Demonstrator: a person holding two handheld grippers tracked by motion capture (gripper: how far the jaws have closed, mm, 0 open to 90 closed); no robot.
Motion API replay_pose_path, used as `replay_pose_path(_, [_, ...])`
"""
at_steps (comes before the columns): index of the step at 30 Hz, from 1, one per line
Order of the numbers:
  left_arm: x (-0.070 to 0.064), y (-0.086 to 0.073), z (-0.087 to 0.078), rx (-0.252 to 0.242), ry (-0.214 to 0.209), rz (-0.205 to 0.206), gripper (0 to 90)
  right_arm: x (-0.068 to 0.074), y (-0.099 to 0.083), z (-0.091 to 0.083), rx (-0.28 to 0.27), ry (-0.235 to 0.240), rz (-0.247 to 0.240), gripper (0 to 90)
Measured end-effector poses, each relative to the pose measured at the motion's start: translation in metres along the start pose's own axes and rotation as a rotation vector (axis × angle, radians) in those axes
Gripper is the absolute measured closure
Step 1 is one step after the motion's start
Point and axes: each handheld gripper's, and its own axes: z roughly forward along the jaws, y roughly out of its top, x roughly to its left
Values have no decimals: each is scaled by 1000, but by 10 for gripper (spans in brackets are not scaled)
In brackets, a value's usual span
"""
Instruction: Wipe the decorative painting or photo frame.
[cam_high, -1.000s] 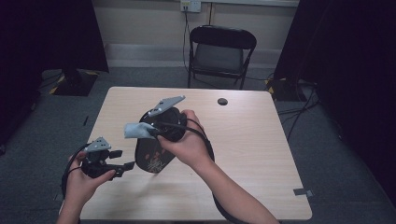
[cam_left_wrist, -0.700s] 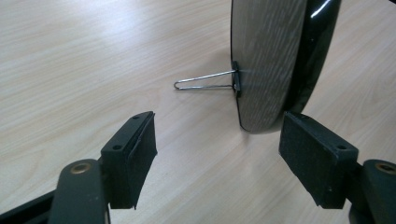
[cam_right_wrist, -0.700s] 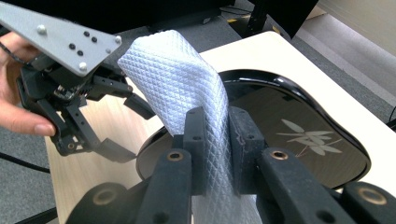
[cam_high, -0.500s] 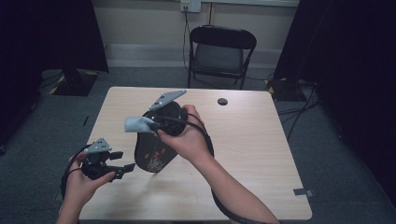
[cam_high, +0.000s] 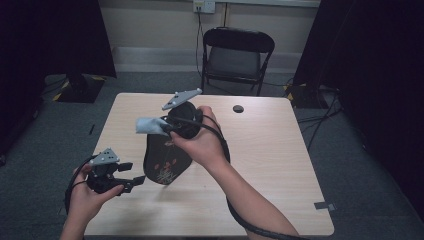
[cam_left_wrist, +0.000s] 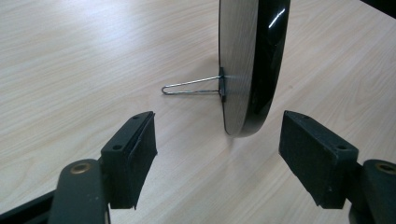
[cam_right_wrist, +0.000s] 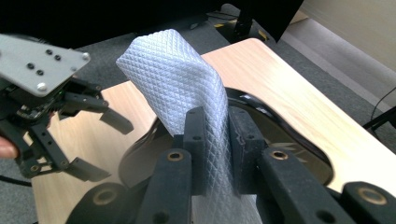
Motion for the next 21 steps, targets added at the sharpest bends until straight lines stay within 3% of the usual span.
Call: replay_pose_path(21, [-5, 1, 9, 3, -23, -1, 293, -30, -6, -5, -2, -90, 51, 791])
